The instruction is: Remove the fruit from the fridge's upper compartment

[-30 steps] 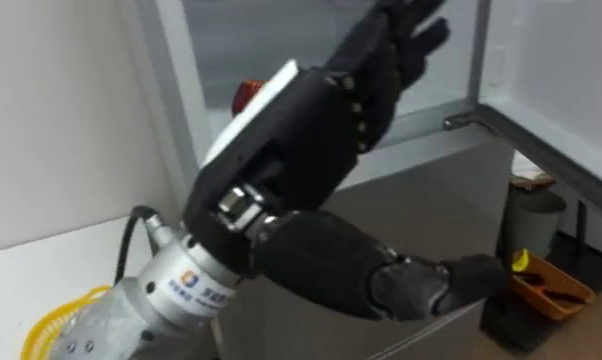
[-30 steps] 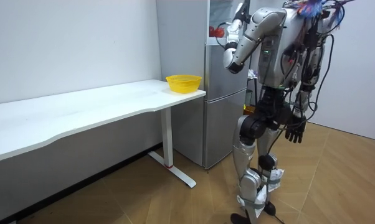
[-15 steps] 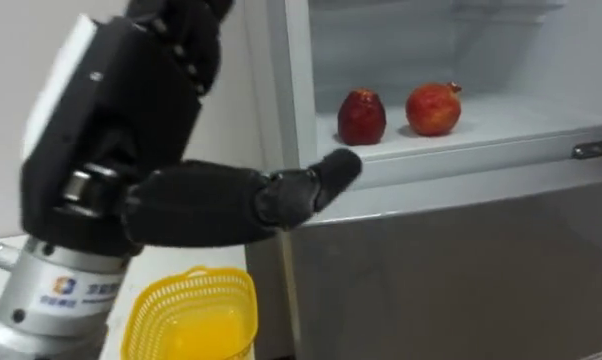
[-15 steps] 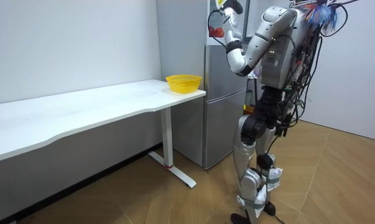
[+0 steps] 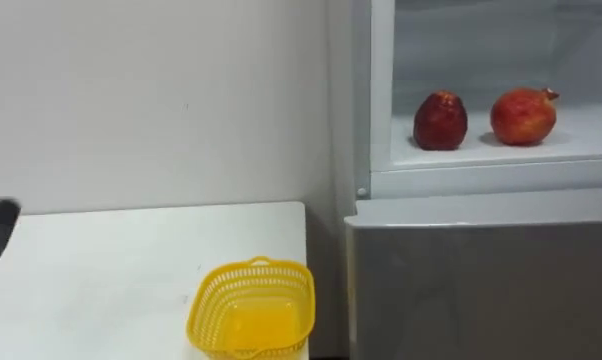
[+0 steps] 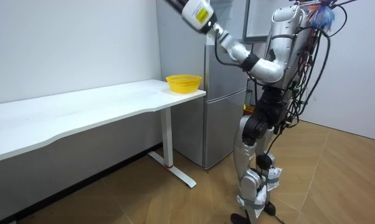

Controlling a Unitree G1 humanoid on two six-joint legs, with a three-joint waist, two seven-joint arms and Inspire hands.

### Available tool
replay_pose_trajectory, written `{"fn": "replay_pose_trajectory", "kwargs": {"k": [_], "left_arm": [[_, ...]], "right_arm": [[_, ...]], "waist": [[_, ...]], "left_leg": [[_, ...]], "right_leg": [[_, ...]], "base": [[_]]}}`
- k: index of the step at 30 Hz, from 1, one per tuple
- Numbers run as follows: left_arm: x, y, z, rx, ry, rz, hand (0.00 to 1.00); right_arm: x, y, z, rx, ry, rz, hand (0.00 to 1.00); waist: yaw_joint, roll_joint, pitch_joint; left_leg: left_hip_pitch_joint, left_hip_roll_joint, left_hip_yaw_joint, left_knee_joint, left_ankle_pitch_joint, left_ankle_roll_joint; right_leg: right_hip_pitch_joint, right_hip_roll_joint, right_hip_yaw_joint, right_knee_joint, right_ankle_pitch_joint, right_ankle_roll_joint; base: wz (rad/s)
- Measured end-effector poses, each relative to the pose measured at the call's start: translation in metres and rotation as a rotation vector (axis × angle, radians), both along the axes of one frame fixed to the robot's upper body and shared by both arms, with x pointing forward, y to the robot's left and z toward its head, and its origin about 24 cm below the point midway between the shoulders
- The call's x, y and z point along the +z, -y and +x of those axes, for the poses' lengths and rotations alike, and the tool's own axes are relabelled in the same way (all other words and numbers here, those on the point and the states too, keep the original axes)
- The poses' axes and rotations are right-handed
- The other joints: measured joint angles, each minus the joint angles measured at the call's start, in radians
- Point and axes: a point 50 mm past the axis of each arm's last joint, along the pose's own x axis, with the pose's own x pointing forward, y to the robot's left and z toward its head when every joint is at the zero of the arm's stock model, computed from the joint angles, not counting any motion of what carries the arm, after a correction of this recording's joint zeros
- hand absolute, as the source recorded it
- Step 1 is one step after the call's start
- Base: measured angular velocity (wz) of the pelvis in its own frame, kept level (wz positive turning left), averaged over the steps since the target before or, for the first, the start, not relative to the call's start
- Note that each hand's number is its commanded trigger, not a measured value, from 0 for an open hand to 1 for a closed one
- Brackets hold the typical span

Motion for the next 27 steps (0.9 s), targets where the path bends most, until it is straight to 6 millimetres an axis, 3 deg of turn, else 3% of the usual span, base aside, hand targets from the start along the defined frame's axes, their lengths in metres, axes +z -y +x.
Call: {"fn": "replay_pose_trajectory", "kwargs": {"k": [7,8,10,12,15,20,23,27], "left_arm": [[-0.075,-0.032,-0.033,0.319,-0.113,-0.360,0.00],[-0.091,-0.036,-0.040,0.368,-0.131,-0.447,0.00],[-0.122,-0.041,-0.052,0.452,-0.206,-0.566,0.00],[-0.167,-0.041,-0.080,0.570,-0.366,-0.693,0.00],[-0.207,-0.028,-0.108,0.644,-0.548,-0.804,0.00],[-0.251,-0.001,-0.137,0.614,-0.858,-0.853,0.00],[-0.267,0.015,-0.148,0.519,-1.035,-0.836,0.00],[-0.279,0.033,-0.148,0.321,-1.242,-0.731,0.00]], "right_arm": [[0.000,0.000,-0.004,0.005,-0.008,0.000,0.00],[0.001,0.000,-0.004,0.006,-0.003,0.001,0.00],[0.001,-0.001,-0.004,0.006,0.000,0.008,0.00],[0.000,-0.002,-0.004,-0.004,0.000,0.018,0.00],[-0.001,-0.004,-0.007,0.006,-0.023,0.037,0.00],[-0.001,-0.005,-0.004,0.009,-0.033,0.059,0.00],[-0.002,-0.009,-0.003,0.012,-0.031,0.081,0.00],[-0.003,-0.010,0.005,0.003,-0.001,0.093,0.00]], "waist": [[0.036,-0.005,-0.0012],[0.042,-0.013,-0.0046],[0.045,-0.010,-0.0025],[0.043,-0.013,-0.0048],[0.036,-0.027,-0.0087],[0.030,-0.037,-0.0061],[0.009,-0.038,-0.0035],[-0.011,-0.033,-0.0024]], "left_leg": [[-0.003,-0.005,-0.022,-0.004,0.001,0.001],[-0.001,-0.006,-0.022,-0.006,0.001,0.002],[0.005,-0.010,-0.022,-0.010,0.002,0.004],[0.014,-0.011,-0.022,-0.015,0.003,0.004],[0.013,-0.013,-0.024,-0.013,0.002,0.004],[0.025,-0.013,-0.026,-0.033,0.000,0.009],[0.025,-0.013,-0.026,-0.032,-0.001,0.010],[0.020,-0.010,-0.017,-0.034,0.000,0.009]], "right_leg": [[-0.004,-0.004,-0.012,0.008,-0.004,0.000],[-0.010,-0.006,-0.009,0.021,-0.010,0.000],[-0.012,-0.010,-0.009,0.035,-0.019,0.001],[-0.006,-0.011,-0.006,0.034,-0.020,0.001],[0.000,-0.013,-0.013,0.029,-0.019,0.003],[0.011,-0.013,-0.009,0.031,-0.019,0.005],[0.016,-0.013,-0.012,0.023,-0.017,0.007],[0.008,-0.009,-0.001,0.019,-0.014,0.007]], "base": [[0.05],[0.00],[0.00],[-0.05],[0.07],[-0.01],[0.03],[-0.04]]}}
